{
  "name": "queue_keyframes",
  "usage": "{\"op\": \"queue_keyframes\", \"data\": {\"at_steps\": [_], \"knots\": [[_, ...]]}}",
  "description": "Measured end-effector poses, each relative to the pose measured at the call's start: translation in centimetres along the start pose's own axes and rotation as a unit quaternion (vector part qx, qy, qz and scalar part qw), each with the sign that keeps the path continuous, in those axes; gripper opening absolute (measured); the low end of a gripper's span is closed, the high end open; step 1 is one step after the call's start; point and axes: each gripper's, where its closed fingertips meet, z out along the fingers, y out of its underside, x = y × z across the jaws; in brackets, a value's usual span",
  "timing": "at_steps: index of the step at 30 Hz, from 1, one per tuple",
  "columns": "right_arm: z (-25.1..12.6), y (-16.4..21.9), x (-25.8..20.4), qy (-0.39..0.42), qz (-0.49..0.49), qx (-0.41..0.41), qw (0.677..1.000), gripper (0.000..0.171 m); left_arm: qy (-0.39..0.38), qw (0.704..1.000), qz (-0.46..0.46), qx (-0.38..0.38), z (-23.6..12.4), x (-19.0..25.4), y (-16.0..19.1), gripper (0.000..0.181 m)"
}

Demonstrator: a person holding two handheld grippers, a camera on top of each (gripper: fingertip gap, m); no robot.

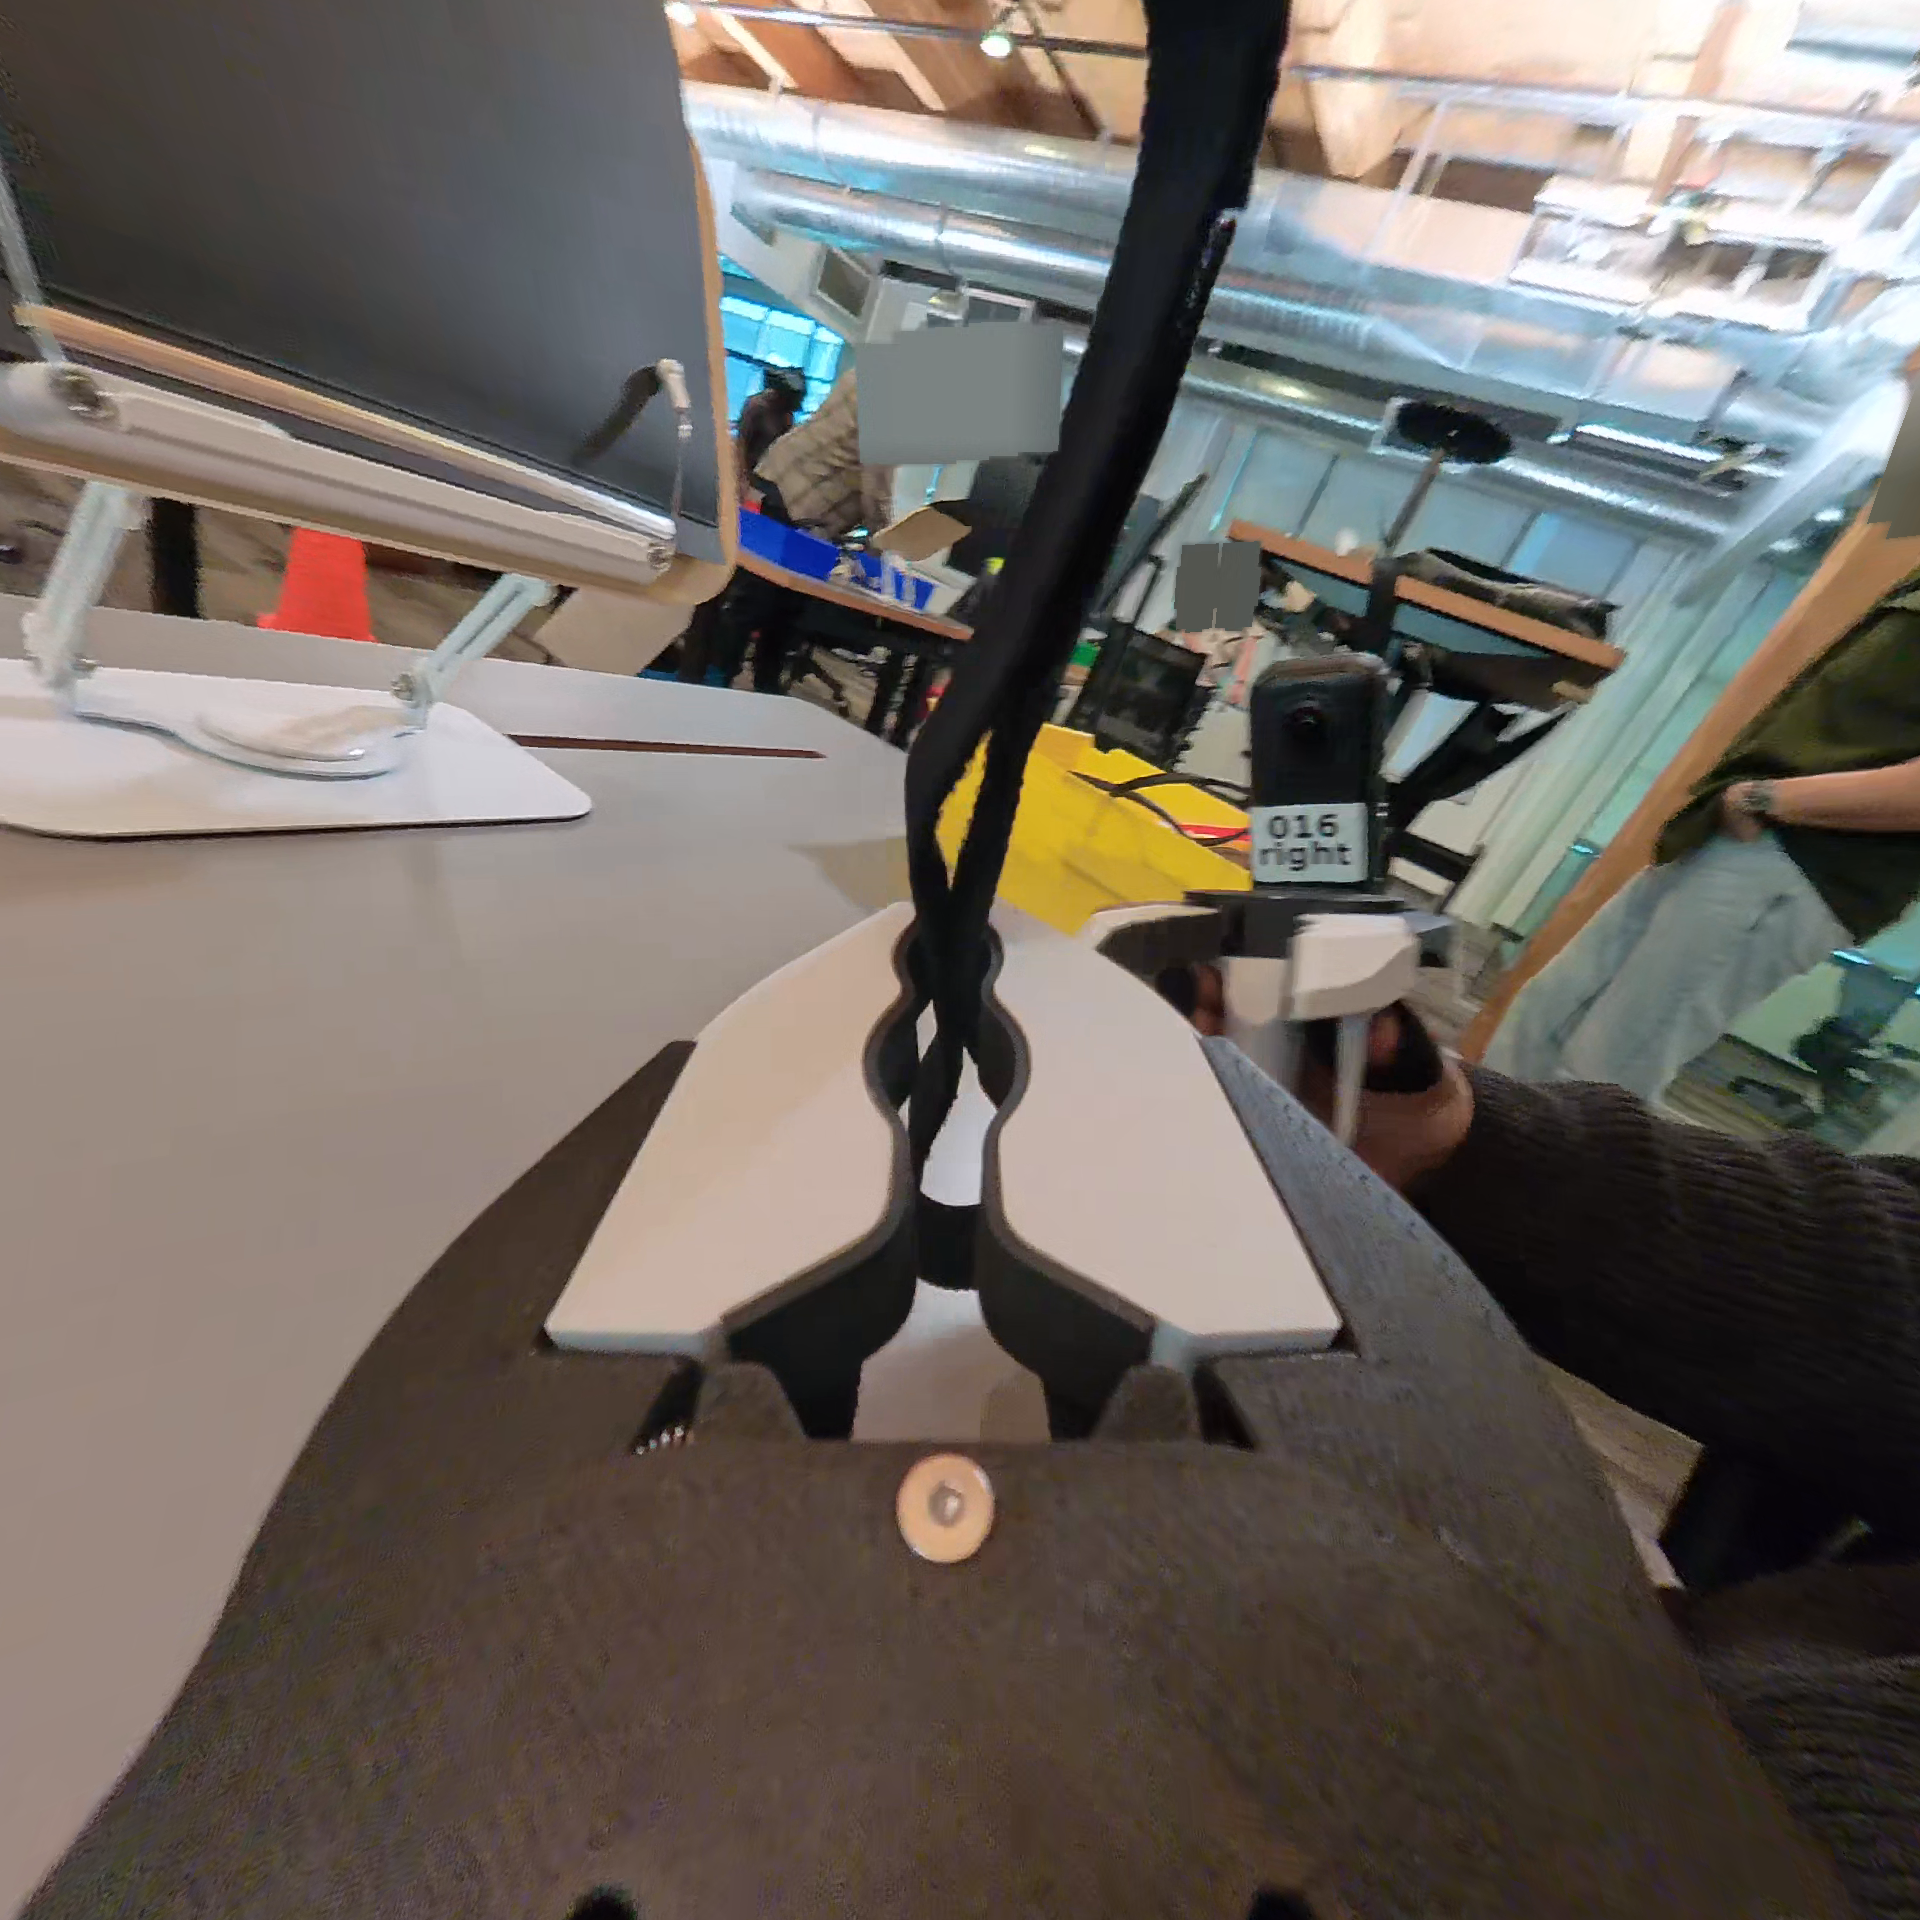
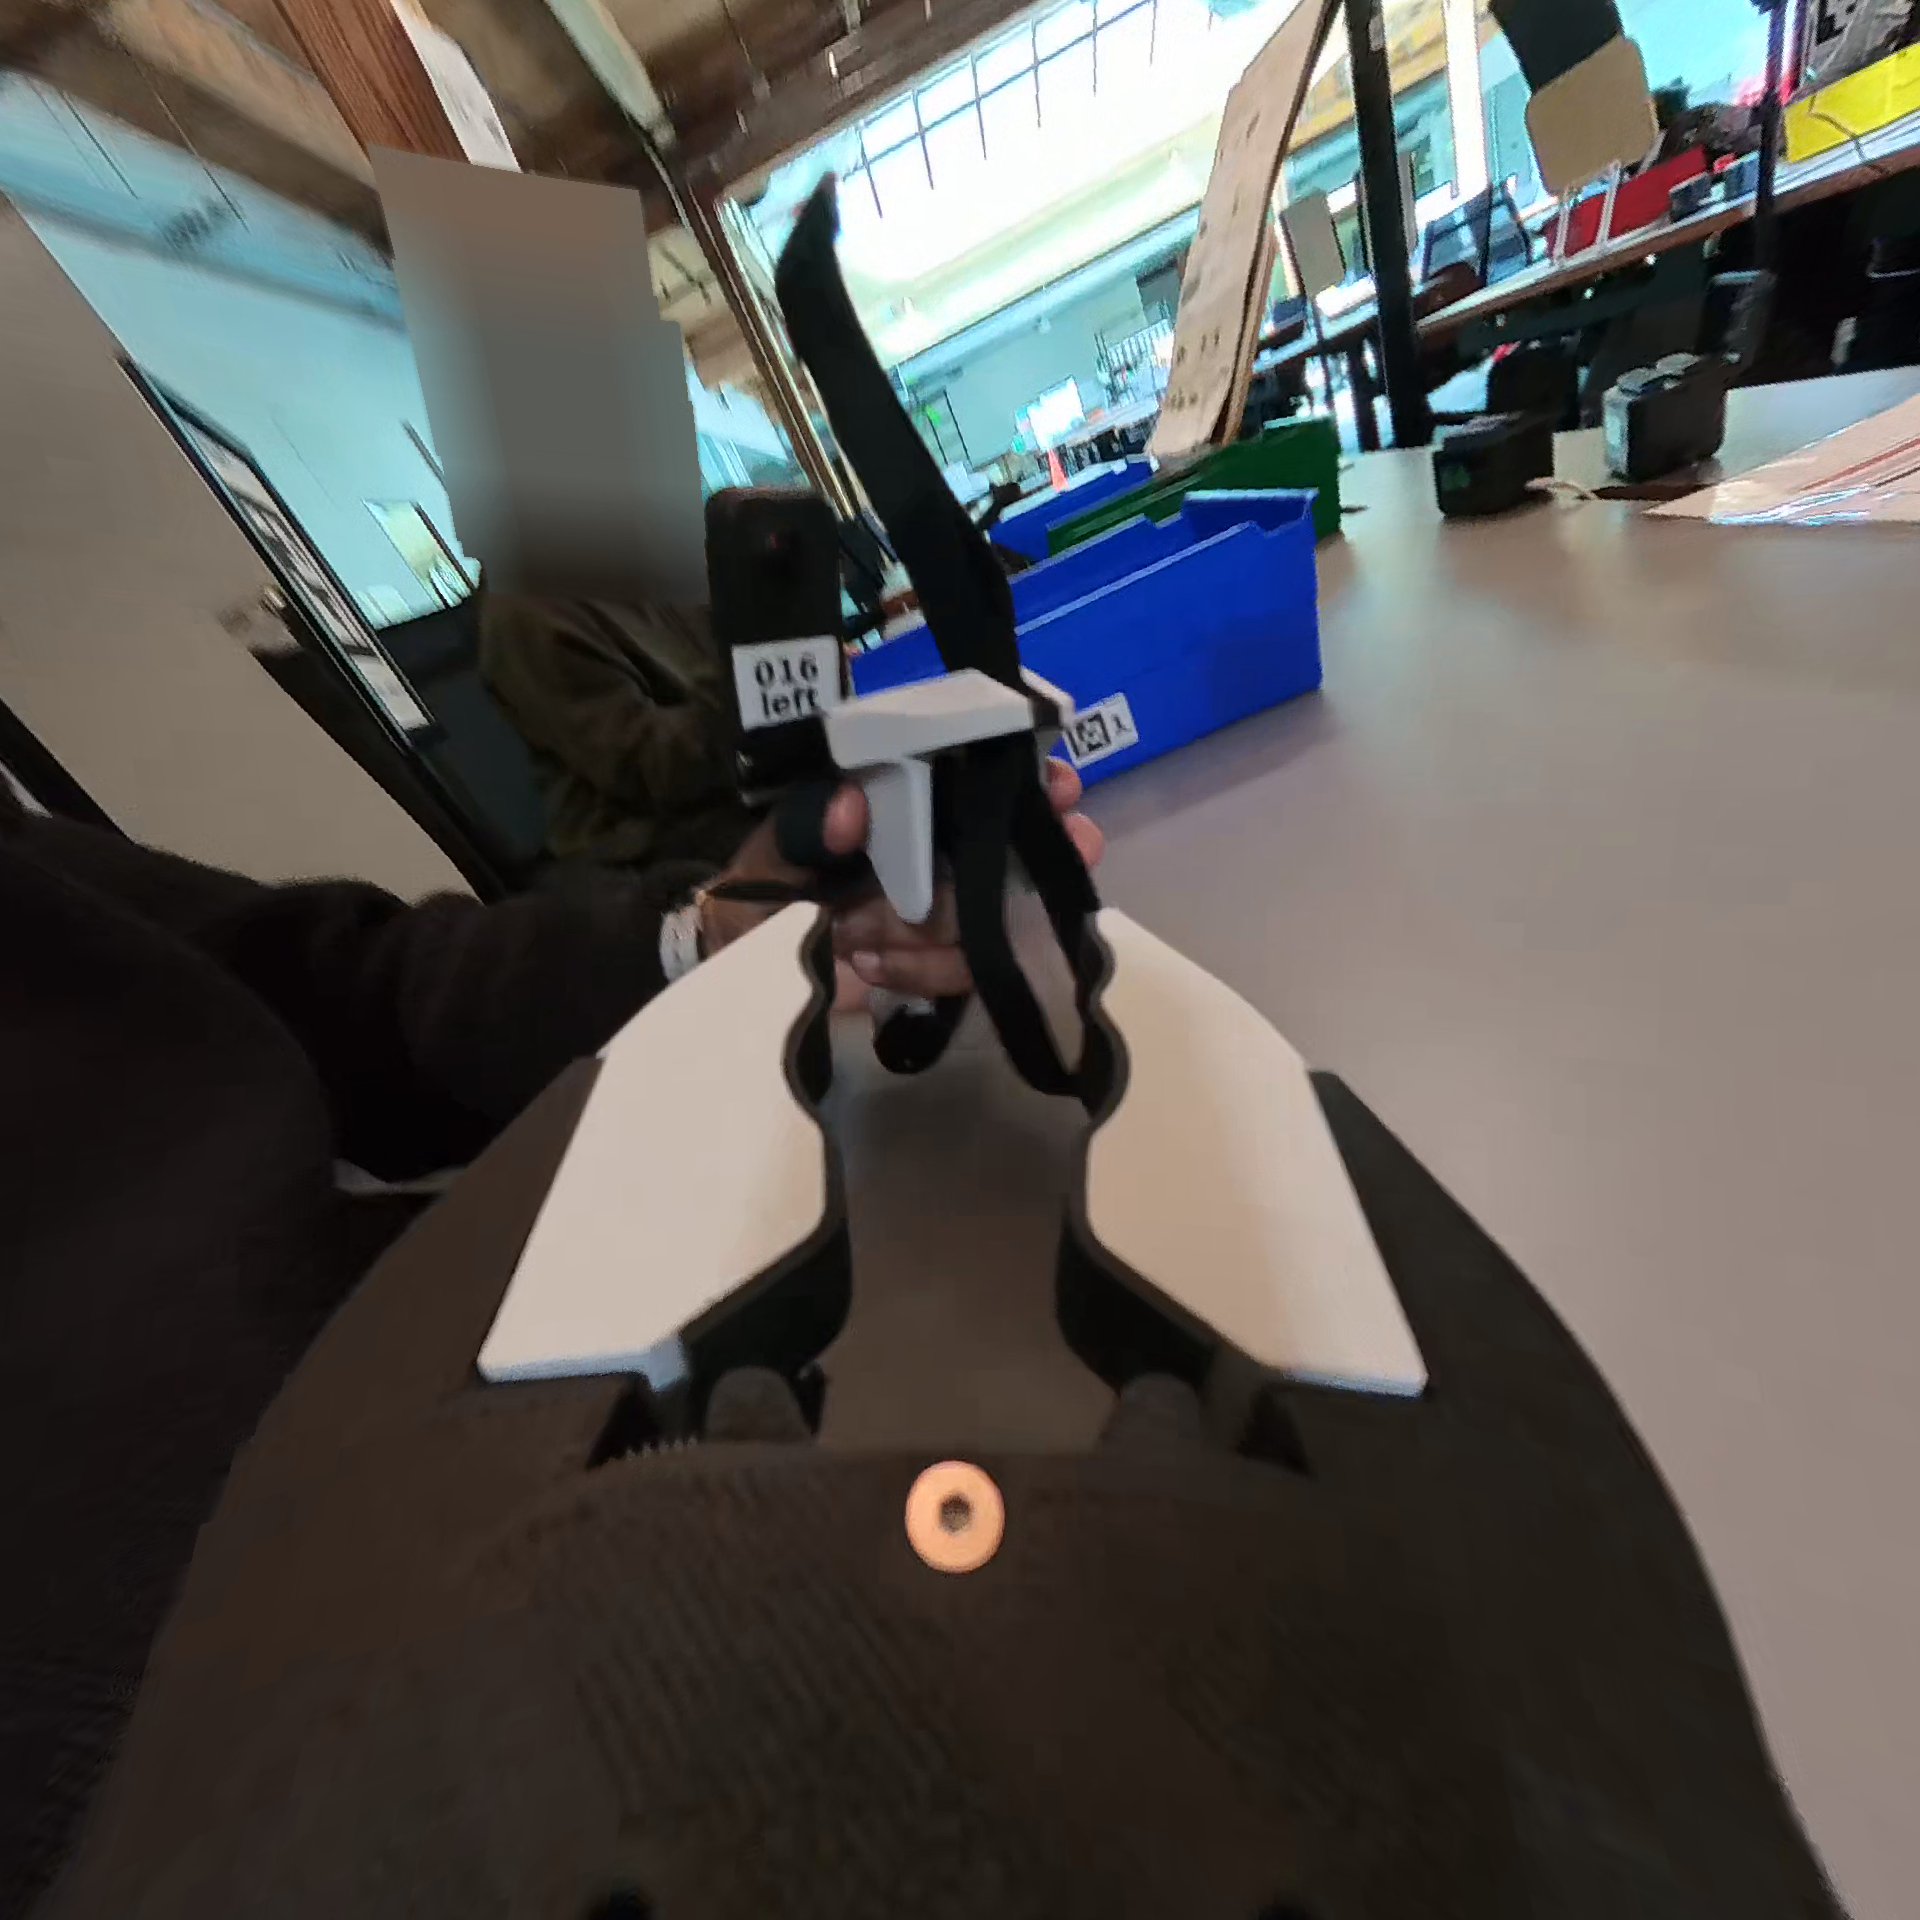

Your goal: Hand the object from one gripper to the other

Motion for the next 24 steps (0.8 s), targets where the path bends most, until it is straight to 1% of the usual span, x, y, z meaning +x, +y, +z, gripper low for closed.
{"op": "queue_keyframes", "data": {"at_steps": [3, 5, 8, 11, 16, 24], "knots": [[0.5, 1.2, -0.1, 0.009, -0.046, -0.036, 0.998, 0.043, 0.079, 0.997, -0.014, 0.002, 0.0, 2.4, -0.1, 0.005], [0.8, 1.7, -0.4, 0.004, -0.063, -0.05, 0.997, 0.044, 0.107, 0.994, -0.021, -0.005, 0.1, 3.3, 0.2, 0.005], [1.2, 2.3, -1.3, -0.022, -0.053, -0.059, 0.997, 0.043, 0.122, 0.992, -0.019, -0.018, 0.2, 3.8, 0.7, 0.005], [1.7, 2.8, -1.9, -0.036, -0.038, -0.07, 0.996, 0.038, 0.139, 0.99, -0.021, -0.023, 0.2, 4.4, 0.9, 0.005], [1.9, 3.2, -2.1, -0.034, -0.058, -0.08, 0.995, 0.031, 0.151, 0.988, -0.021, -0.026, 0.2, 4.9, 1.1, 0.006], [2.0, 3.2, -2.4, -0.043, -0.042, -0.077, 0.995, 0.021, 0.161, 0.986, -0.033, -0.02, 0.2, 5.1, 0.9, 0.007]]}}
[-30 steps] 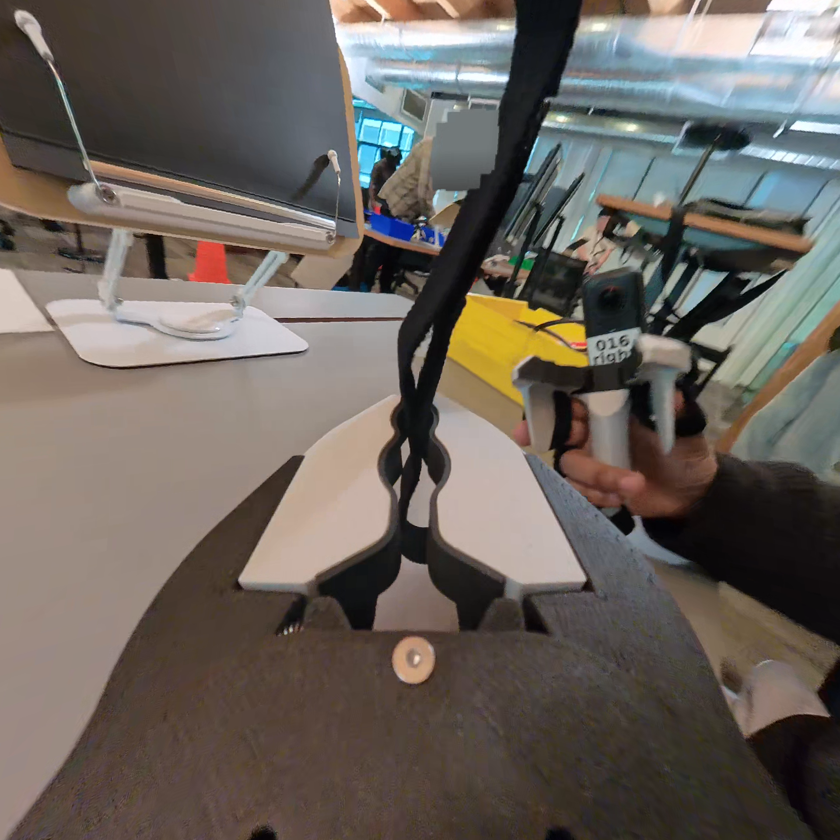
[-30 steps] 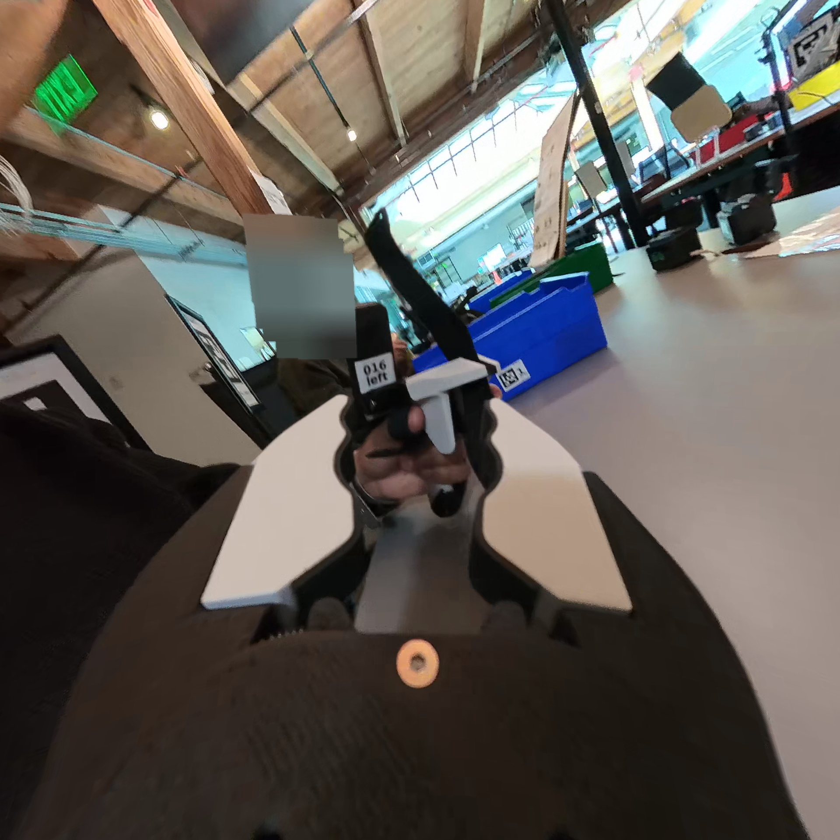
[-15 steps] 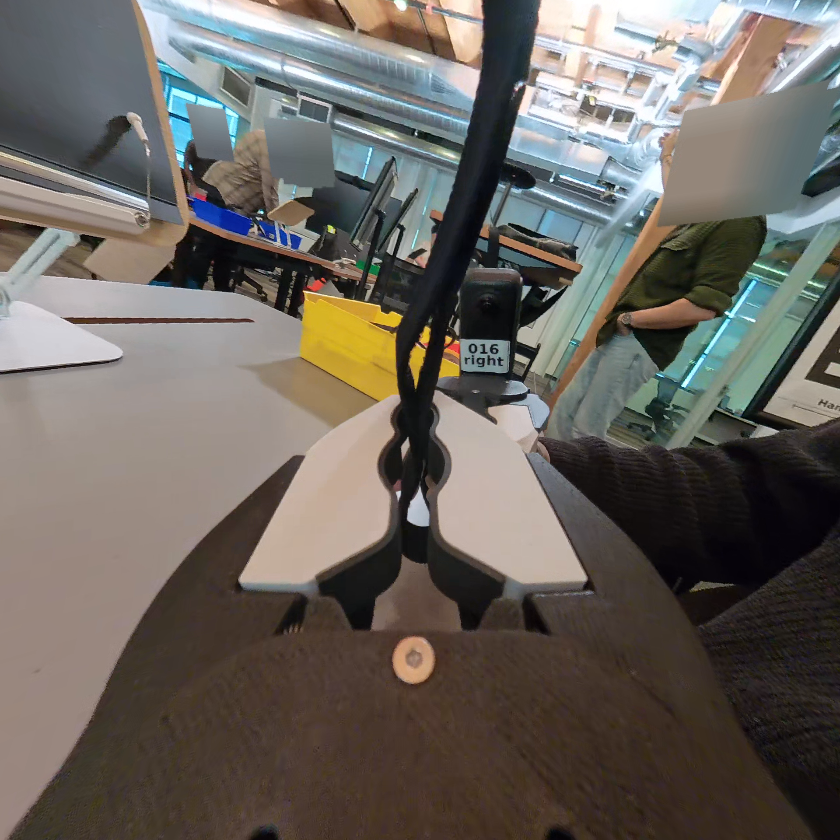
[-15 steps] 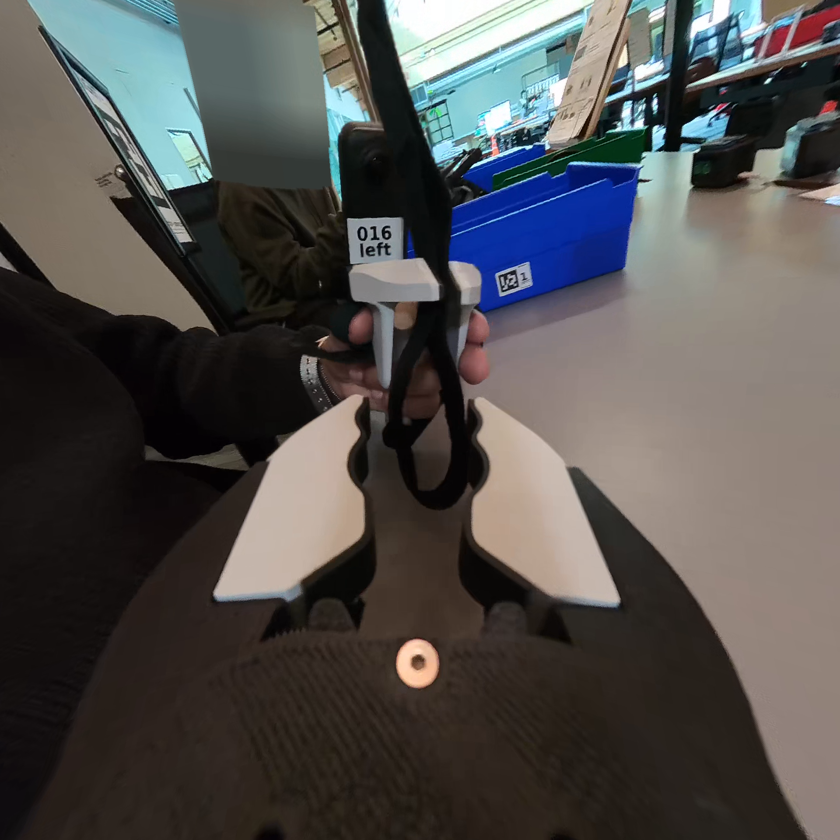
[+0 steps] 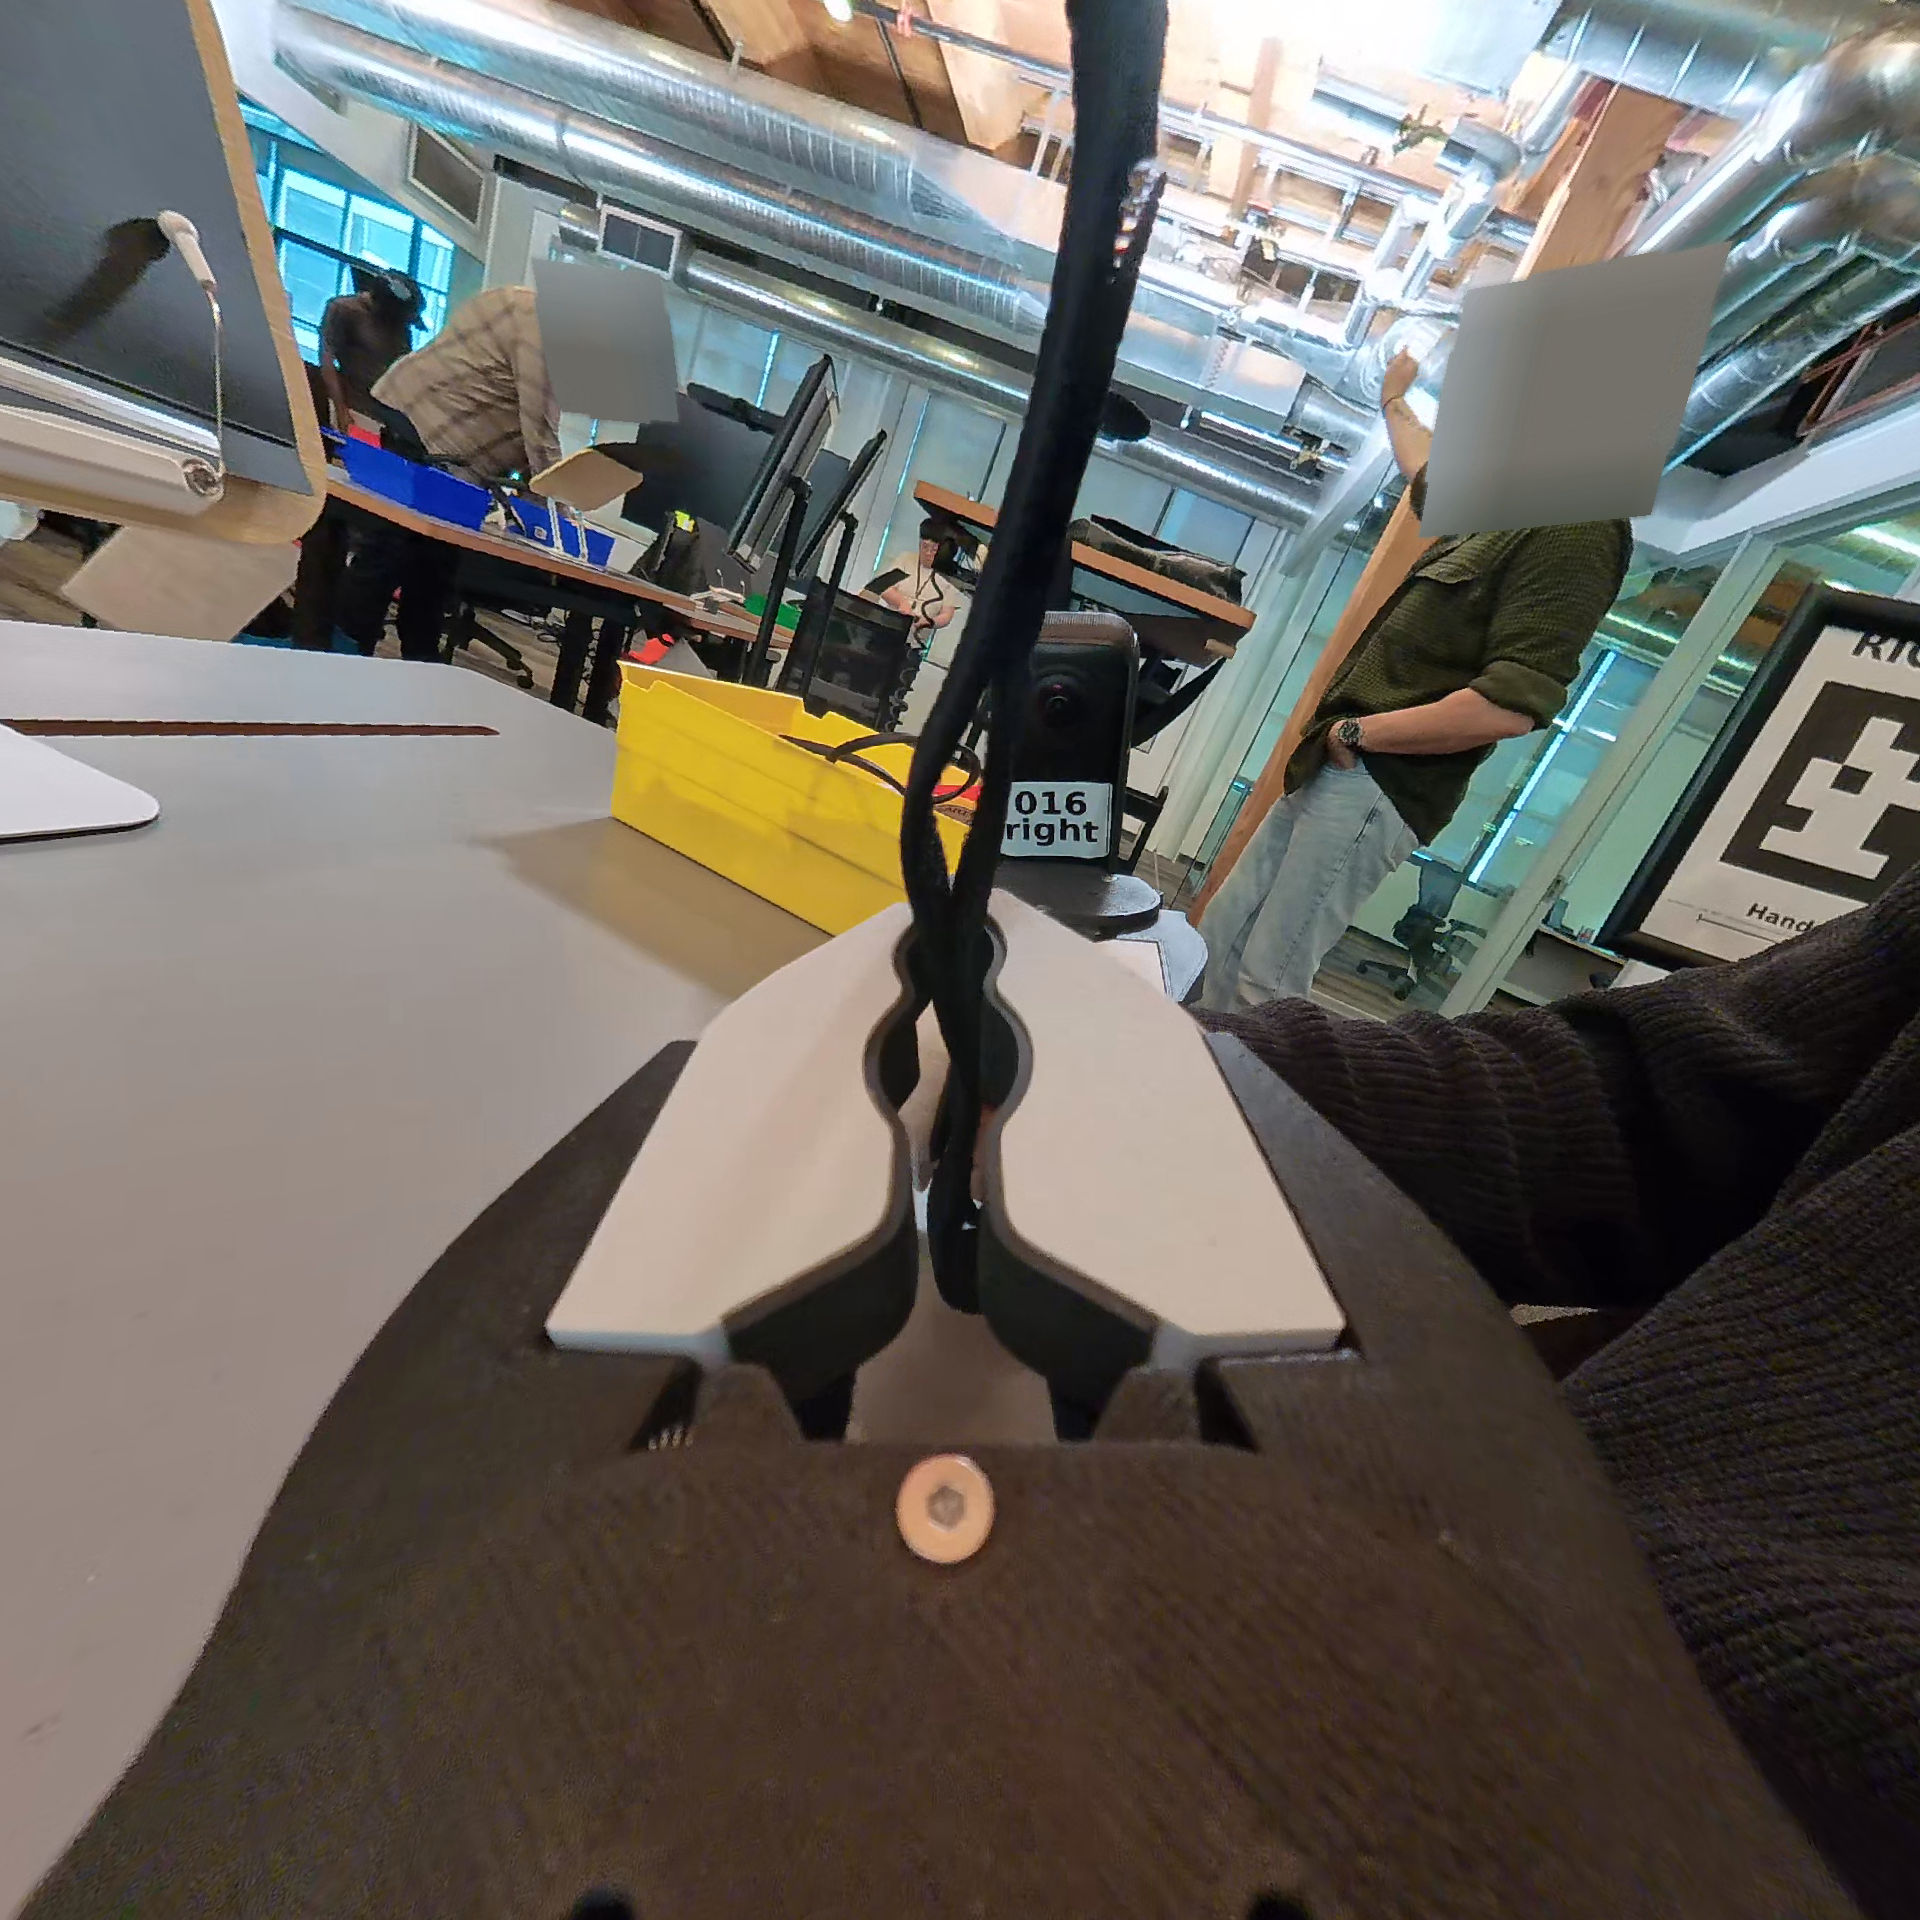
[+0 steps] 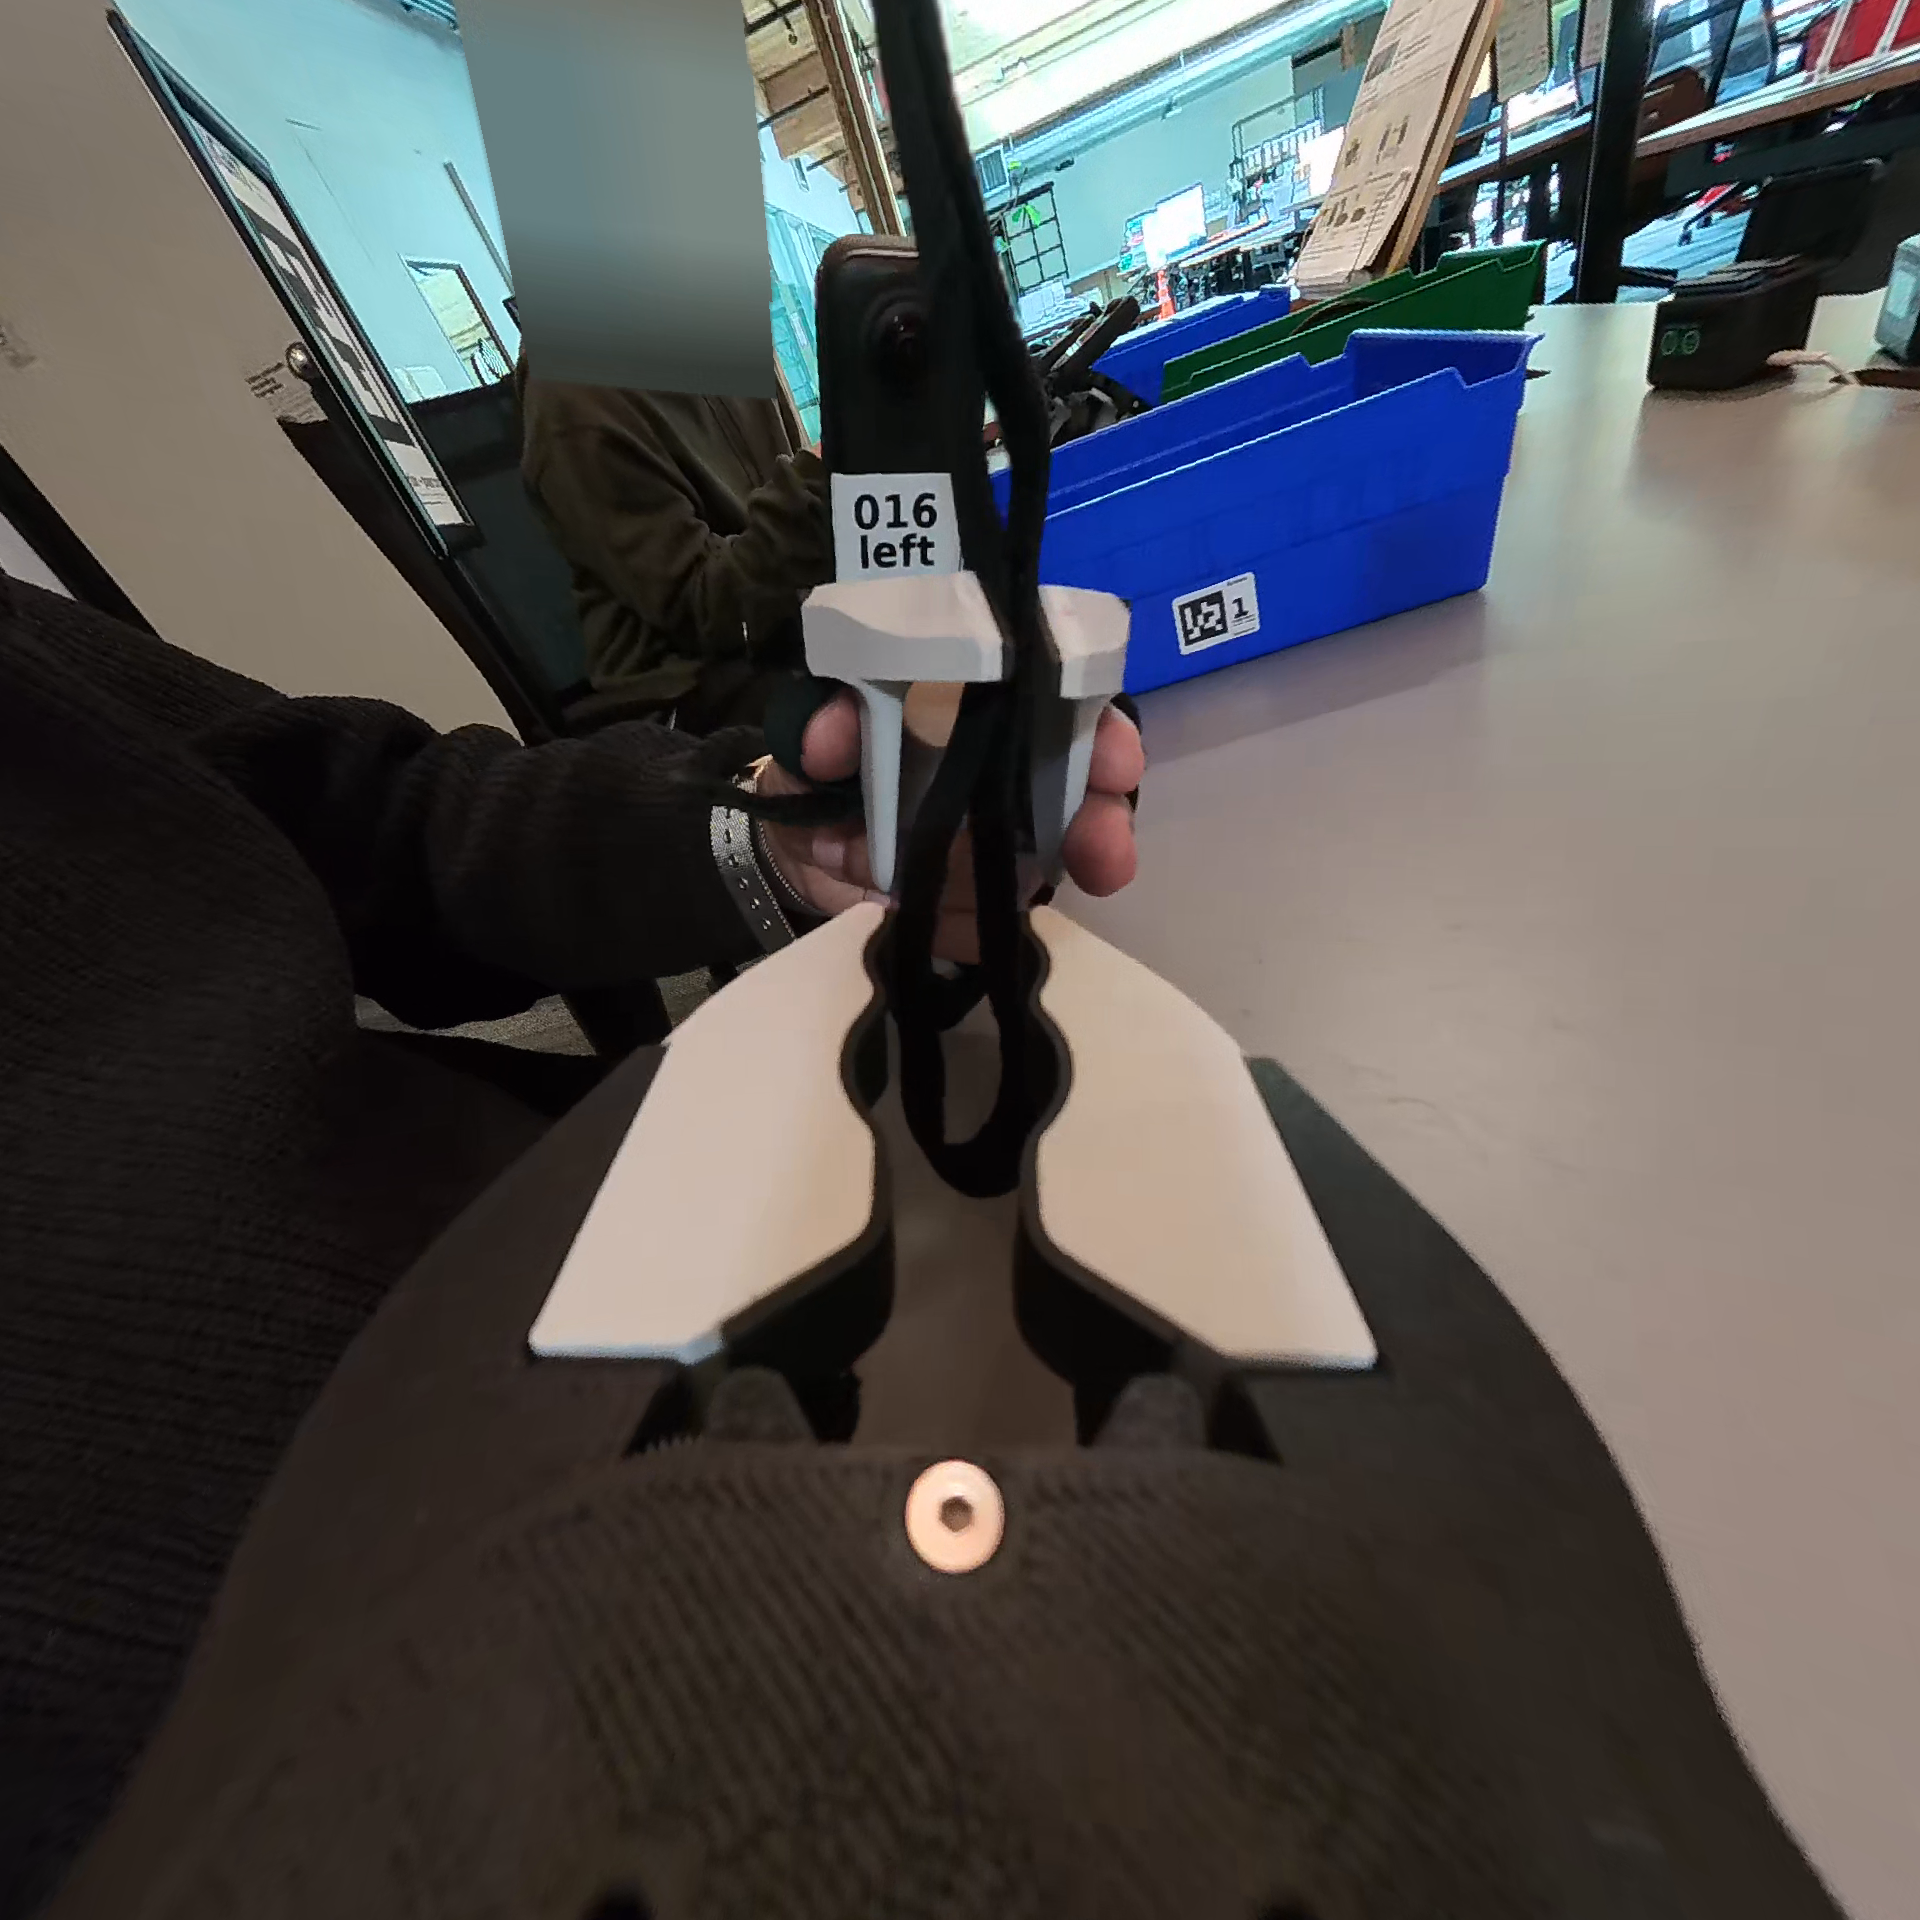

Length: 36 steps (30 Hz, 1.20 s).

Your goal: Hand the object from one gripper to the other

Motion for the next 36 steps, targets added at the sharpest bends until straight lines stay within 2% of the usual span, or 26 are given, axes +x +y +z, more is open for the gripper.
{"op": "queue_keyframes", "data": {"at_steps": [6, 14, 23, 27, 31, 36], "knots": [[1.0, 0.1, -0.7, -0.017, 0.04, 0.018, 0.999, 0.018, 0.01, 1.0, -0.008, 0.005, 0.1, 0.3, 0.0, 0.006], [1.5, 0.7, -0.8, -0.049, 0.105, 0.011, 0.993, 0.026, 0.003, 1.0, -0.002, -0.025, 0.8, 0.5, 1.3, 0.006], [1.9, 0.5, -1.4, -0.067, 0.082, 0.001, 0.994, 0.011, -0.01, 1.0, -0.018, -0.013, 0.1, 0.1, 1.1, 0.008], [2.0, 0.3, -1.7, -0.075, 0.093, -0.005, 0.993, 0.006, -0.014, 0.999, -0.037, -0.007, -0.3, -0.3, 1.0, 0.014], [2.0, 0.2, -1.4, -0.087, 0.127, -0.01, 0.988, 0.006, -0.052, 0.997, -0.049, -0.011, -0.7, -1.5, 1.2, 0.023], [1.8, -0.4, -1.1, -0.077, 0.121, 0.004, 0.99, 0.006, -0.086, 0.995, -0.048, -0.008, -1.3, -2.7, 1.2, 0.035]]}}
